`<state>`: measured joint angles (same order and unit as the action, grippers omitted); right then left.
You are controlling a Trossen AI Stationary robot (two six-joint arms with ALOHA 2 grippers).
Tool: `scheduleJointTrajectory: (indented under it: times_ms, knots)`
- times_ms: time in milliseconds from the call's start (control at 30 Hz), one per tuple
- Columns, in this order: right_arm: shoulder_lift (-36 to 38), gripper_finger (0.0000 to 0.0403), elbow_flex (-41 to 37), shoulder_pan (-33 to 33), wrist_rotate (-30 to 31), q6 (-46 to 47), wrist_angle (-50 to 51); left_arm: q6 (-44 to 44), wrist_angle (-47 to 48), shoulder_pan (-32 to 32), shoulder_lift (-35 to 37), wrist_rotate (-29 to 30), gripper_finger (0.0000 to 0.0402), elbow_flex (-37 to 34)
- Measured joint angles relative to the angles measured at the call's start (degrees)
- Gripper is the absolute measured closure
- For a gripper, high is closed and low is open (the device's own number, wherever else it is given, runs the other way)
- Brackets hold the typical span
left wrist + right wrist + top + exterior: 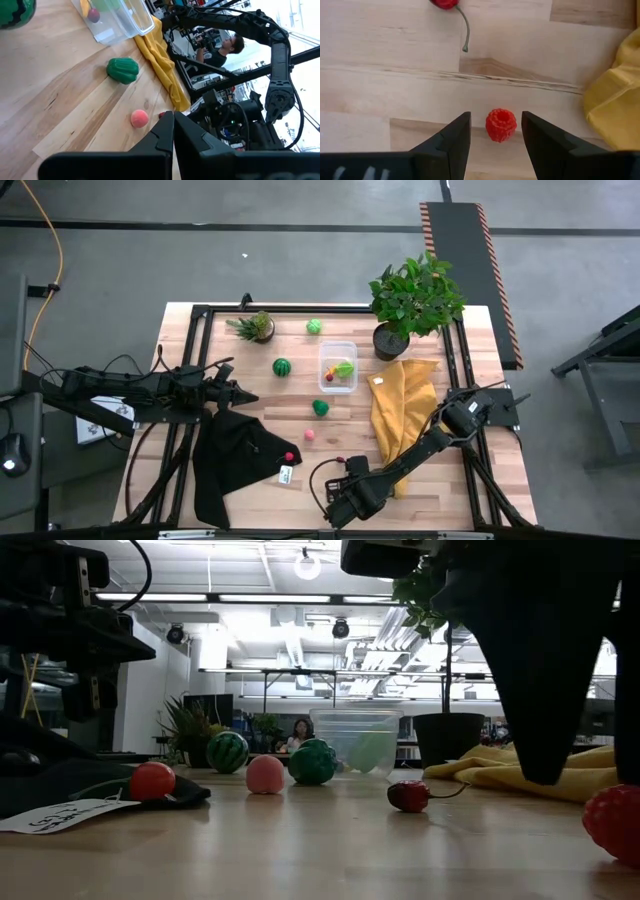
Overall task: Pick and placing Produce into tupperware
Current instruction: Put the raspberry into the transparent bin
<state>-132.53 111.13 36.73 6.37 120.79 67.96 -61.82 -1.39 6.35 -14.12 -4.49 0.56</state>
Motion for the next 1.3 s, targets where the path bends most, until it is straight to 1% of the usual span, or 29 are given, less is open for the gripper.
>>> scheduleJointTrajectory:
  times_ms: [1300]
  knots:
    - [0.0,0.0236,0.0,0.0,-0.5,2.2,0.7,0.0,0.0,0.0,0.0,0.0,0.0401,0.0]
